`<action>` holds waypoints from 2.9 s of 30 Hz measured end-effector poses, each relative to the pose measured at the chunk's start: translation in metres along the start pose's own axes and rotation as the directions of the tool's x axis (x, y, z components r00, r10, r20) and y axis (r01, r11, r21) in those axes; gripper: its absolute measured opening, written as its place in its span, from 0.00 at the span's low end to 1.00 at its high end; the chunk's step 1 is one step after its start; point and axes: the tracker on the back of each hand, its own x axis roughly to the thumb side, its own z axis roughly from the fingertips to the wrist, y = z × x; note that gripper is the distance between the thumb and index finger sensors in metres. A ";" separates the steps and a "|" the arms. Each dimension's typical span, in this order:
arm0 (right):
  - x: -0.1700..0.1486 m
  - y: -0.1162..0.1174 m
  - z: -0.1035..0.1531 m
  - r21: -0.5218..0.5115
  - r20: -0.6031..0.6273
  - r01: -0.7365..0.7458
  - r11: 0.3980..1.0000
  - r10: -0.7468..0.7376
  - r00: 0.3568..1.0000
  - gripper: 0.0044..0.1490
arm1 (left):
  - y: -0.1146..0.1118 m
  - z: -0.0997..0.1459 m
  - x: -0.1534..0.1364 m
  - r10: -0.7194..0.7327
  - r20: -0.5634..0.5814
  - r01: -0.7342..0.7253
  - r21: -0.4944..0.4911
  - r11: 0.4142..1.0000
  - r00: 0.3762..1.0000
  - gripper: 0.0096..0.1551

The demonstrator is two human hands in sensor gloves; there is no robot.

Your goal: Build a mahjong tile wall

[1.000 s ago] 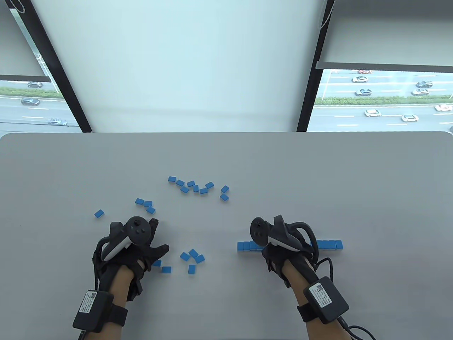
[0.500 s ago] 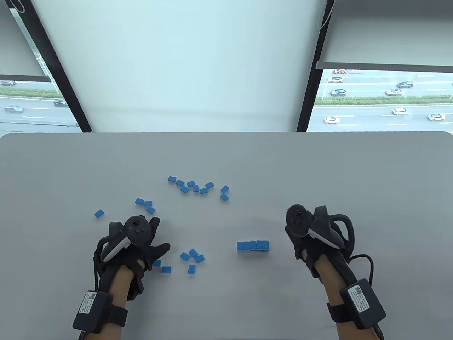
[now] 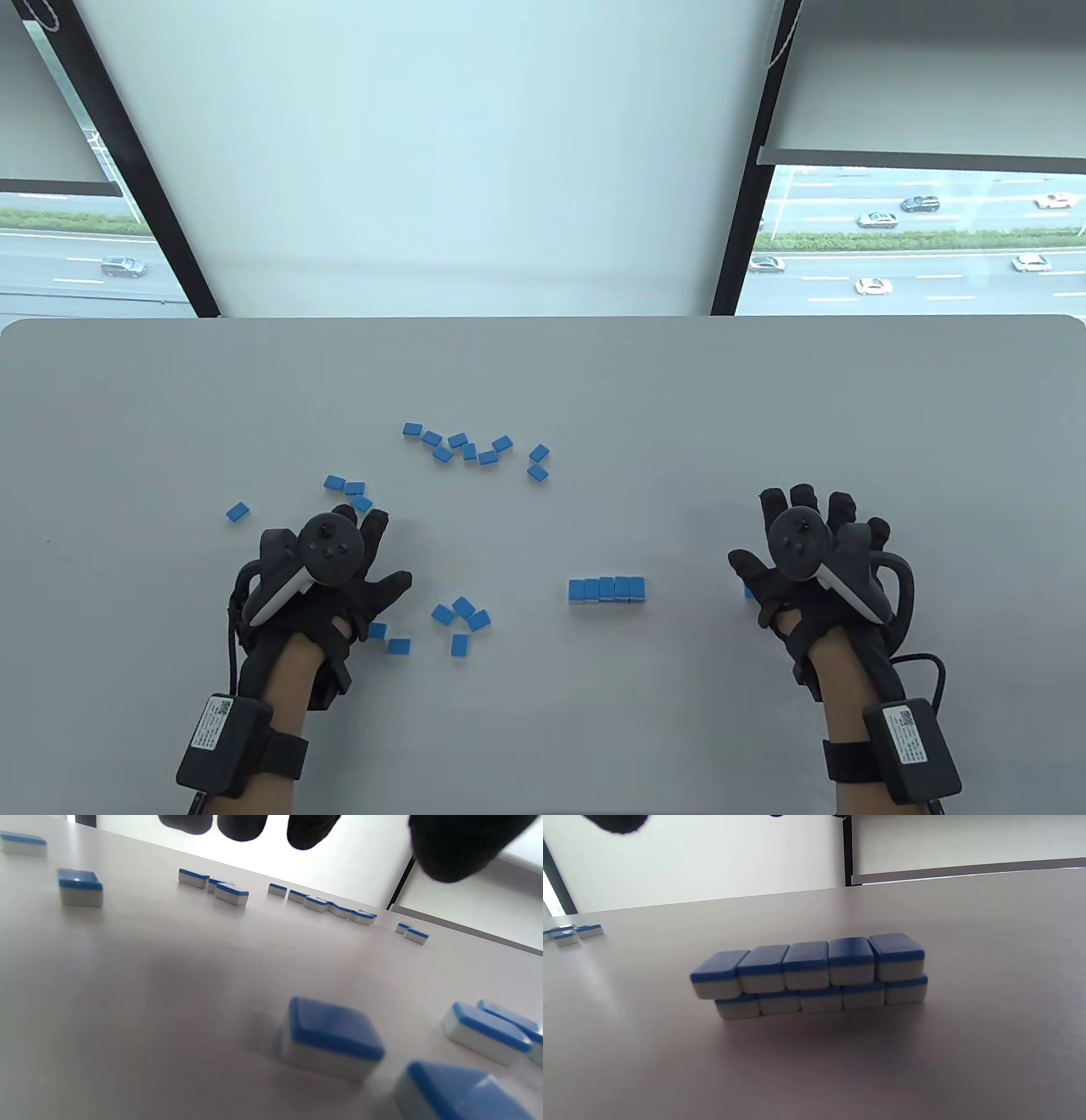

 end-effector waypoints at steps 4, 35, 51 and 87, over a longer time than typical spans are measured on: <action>-0.008 0.005 -0.003 0.002 -0.011 0.054 0.999 -0.054 0.998 0.55 | 0.003 -0.001 -0.001 -0.002 -0.003 0.002 0.045 0.999 1.000 0.51; -0.004 0.005 -0.001 0.010 0.030 0.076 0.997 -0.076 0.997 0.54 | -0.017 0.035 0.025 -0.415 0.254 0.457 -0.136 0.879 0.874 0.41; -0.004 0.004 -0.001 0.005 0.033 0.071 0.997 -0.071 0.997 0.54 | -0.023 0.034 0.025 -0.395 0.270 0.427 -0.066 0.902 0.878 0.35; -0.003 0.004 -0.001 -0.001 0.025 0.042 0.999 -0.042 0.999 0.54 | -0.034 -0.037 0.179 -0.414 0.330 0.453 -0.049 0.890 0.848 0.34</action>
